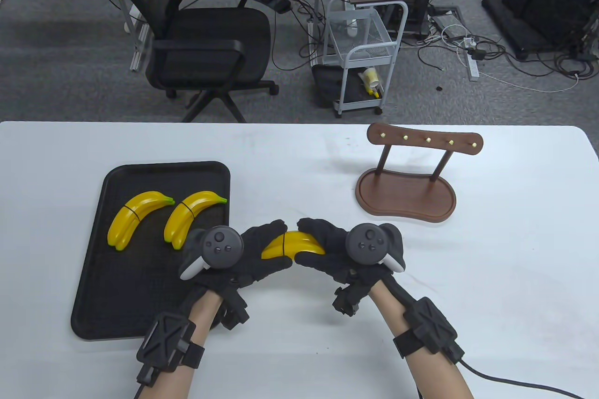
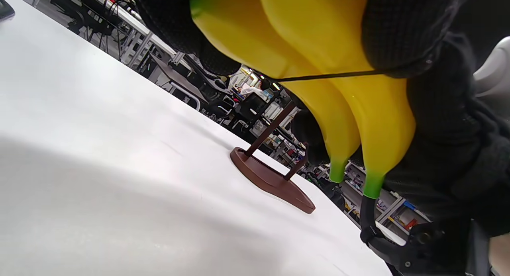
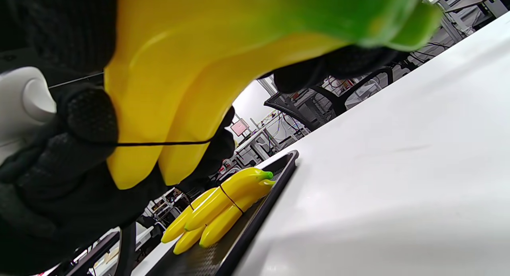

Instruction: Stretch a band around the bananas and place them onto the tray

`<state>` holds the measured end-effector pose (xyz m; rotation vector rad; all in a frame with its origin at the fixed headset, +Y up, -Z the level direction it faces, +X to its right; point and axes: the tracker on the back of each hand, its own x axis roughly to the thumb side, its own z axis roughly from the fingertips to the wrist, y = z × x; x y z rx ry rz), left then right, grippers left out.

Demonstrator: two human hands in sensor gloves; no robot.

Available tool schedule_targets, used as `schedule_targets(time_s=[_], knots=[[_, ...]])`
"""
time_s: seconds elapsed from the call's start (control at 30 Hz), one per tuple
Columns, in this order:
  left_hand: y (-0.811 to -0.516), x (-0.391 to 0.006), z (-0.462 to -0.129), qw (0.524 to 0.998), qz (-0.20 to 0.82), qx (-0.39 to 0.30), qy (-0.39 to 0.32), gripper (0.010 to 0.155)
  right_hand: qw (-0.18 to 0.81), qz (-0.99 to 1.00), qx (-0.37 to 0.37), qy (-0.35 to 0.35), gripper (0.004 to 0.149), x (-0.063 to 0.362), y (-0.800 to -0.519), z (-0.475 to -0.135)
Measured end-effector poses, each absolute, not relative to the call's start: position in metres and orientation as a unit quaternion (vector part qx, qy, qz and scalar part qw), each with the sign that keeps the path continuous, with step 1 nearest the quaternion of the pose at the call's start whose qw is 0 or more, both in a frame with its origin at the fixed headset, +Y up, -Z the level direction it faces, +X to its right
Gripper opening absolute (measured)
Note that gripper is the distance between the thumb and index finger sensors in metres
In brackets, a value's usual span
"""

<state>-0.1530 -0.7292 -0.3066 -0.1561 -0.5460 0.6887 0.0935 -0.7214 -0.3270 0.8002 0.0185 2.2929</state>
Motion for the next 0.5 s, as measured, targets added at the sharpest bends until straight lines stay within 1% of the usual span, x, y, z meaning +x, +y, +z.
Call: schedule_targets(time_s=[0.33,0.5], knots=[[-0.7342,-0.1514,-0.3073,0.896,0.347,-0.090,-0.261,0.079,0.323,0.894,0.311,0.012,0.082,0.0904,-0.7228,-0.3255],[-0.7310,-0.1488,-0.3063,0.906,0.329,-0.076,-0.254,0.079,0.306,0.900,0.310,0.009,0.083,0.0913,-0.7204,-0.3254]])
